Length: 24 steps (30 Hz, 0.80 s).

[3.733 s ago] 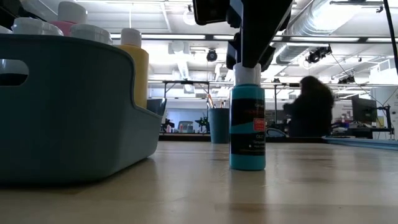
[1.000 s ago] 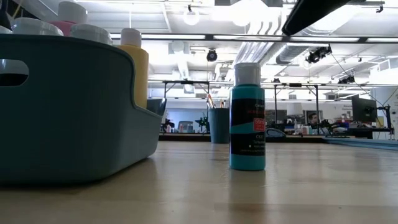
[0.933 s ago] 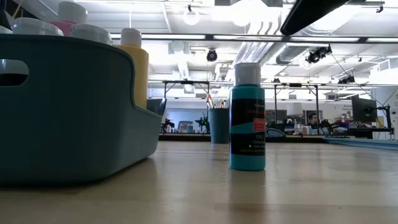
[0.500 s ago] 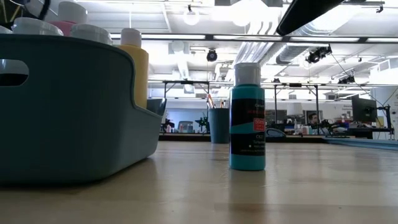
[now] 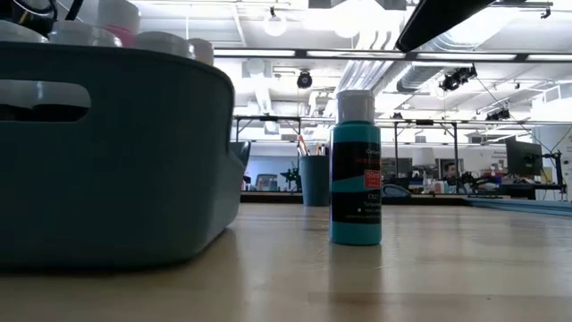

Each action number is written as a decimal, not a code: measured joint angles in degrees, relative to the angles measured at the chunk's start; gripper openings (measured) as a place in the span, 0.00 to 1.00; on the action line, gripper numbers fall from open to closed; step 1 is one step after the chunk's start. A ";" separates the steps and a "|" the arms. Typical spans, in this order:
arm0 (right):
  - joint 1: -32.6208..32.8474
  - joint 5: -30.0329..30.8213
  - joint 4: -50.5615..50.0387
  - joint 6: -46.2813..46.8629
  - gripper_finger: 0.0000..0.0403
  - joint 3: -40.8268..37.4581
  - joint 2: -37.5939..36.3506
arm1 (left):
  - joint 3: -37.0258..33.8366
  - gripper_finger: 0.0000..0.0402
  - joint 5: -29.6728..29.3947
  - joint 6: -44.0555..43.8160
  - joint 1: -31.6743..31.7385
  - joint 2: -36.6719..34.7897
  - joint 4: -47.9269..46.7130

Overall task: Pick & Place Paint Supplies
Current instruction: Put the green paint bottle into the green bin

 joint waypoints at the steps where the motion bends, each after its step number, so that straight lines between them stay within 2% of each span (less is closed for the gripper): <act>1: 0.00 0.00 -0.02 0.00 0.09 0.00 0.00 | 0.00 0.00 0.00 0.45 0.28 0.61 0.77; 12: 0.00 -0.02 0.07 0.02 0.09 0.00 0.00 | 0.02 0.00 3.55 3.00 5.86 5.00 5.39; 24: 0.00 -0.02 -0.01 0.00 0.09 0.00 0.02 | 0.00 0.00 4.98 3.90 6.30 5.03 7.87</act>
